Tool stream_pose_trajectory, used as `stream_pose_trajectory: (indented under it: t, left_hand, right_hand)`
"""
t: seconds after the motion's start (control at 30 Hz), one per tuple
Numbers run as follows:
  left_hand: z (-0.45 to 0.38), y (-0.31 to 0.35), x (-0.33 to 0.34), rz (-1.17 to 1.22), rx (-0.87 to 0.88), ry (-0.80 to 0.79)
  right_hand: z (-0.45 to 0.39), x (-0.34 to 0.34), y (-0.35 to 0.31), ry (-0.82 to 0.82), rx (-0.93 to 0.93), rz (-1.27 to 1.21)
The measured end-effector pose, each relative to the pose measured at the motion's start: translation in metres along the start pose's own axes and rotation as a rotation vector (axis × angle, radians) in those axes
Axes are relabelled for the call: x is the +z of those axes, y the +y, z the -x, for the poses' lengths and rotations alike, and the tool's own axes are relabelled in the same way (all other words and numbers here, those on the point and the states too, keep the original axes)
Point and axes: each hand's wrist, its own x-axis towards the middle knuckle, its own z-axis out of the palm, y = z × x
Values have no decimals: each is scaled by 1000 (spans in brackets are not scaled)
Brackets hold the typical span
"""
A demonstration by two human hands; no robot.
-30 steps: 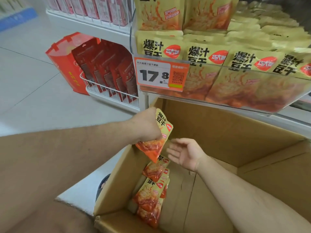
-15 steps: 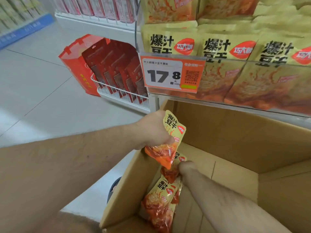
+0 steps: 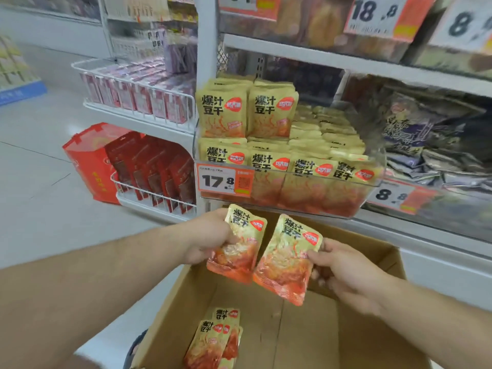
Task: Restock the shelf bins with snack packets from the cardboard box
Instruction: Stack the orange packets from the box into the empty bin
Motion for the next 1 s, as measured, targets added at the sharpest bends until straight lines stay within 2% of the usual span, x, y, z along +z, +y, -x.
stream_pose_trajectory:
  t: [0.2, 0.37, 0.6, 0.7, 0.83, 1.0]
  left_hand:
    - [24, 25, 29, 85, 55, -162]
    - [39, 41, 35, 115, 89, -146]
    - [38, 50, 53, 175, 225, -106]
    - [34, 56, 56, 131, 273, -93]
    - [32, 65, 59, 40, 334, -154]
    - [27, 76, 58, -129, 361, -230]
  right_hand:
    - [13, 15, -25, 89, -130, 24]
    - [22, 20, -39, 120, -184, 26]
    - [25, 14, -57, 167, -268, -2]
    - [28, 7, -62, 123, -269, -26]
    - [32, -1, -71, -64, -282, 88]
    - [29, -10, -80, -54, -318, 117]
